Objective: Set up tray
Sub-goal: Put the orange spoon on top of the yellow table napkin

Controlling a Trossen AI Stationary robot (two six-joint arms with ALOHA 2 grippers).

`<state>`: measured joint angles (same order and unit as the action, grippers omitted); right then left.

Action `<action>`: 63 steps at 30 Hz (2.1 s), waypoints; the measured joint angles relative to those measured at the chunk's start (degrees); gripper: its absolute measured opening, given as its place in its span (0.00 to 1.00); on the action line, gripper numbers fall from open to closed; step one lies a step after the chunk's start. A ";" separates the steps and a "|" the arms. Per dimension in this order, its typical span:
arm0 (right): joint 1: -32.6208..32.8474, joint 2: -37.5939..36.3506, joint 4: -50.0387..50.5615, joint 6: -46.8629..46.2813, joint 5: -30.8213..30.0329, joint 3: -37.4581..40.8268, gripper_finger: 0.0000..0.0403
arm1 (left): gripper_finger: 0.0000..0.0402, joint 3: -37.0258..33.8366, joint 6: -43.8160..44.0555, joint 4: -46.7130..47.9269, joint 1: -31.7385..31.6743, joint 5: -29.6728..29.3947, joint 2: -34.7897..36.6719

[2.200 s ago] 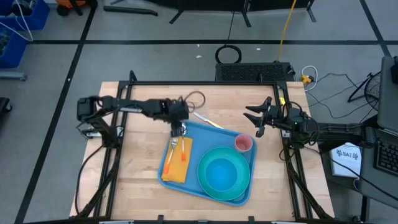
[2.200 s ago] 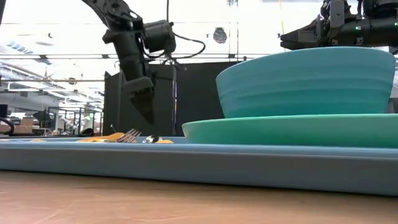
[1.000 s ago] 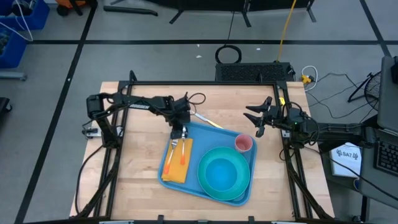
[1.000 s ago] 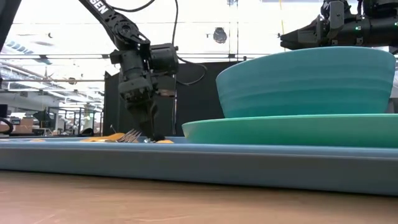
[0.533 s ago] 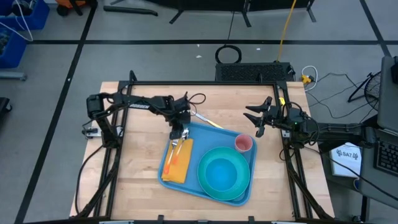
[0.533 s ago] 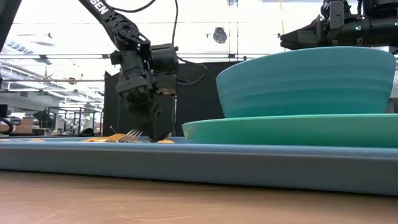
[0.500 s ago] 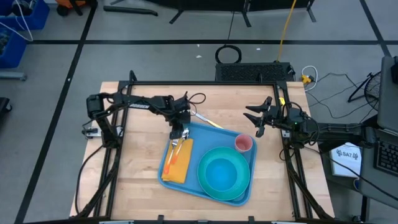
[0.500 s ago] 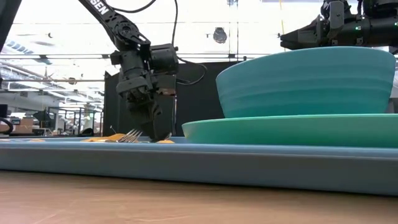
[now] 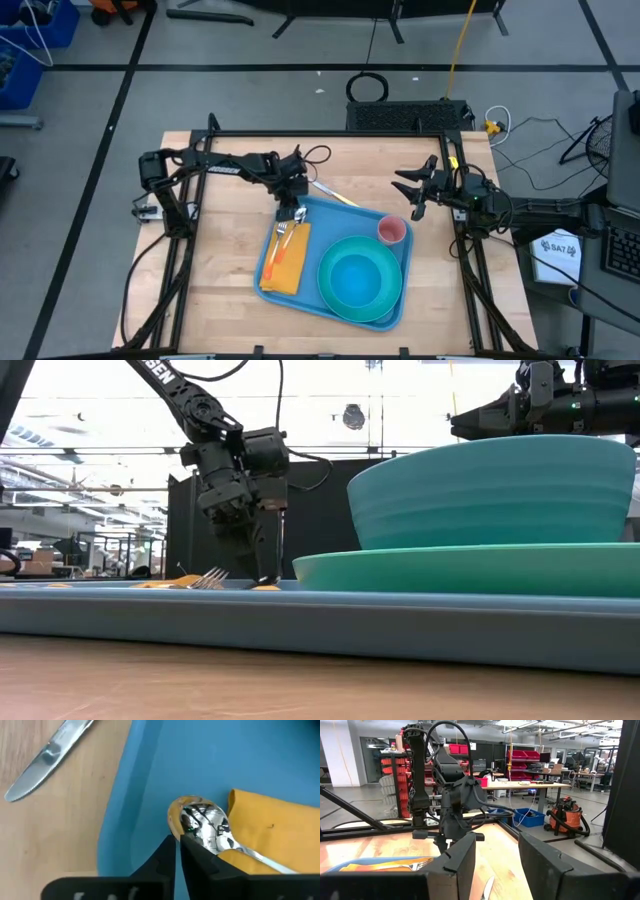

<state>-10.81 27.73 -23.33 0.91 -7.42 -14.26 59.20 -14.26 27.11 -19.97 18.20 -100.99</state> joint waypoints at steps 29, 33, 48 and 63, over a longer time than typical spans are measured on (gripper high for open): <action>0.01 0.00 0.02 0.20 0.00 0.00 0.35 | 0.36 0.11 -2.04 -3.07 -1.24 6.64 -1.50; 0.00 0.00 0.02 0.20 0.00 0.00 0.35 | 0.36 0.09 -1.42 -3.39 -0.65 7.28 -3.87; 0.00 -0.01 0.02 0.20 0.01 0.01 0.35 | 0.36 0.04 2.81 -4.35 0.00 7.30 -4.22; 0.00 -0.02 0.00 0.24 0.02 0.00 0.35 | 0.36 0.04 6.76 -2.75 6.45 7.23 -4.20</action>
<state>-10.81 27.70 -23.33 1.14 -7.40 -14.26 59.24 -7.50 24.36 -13.52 25.43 -105.19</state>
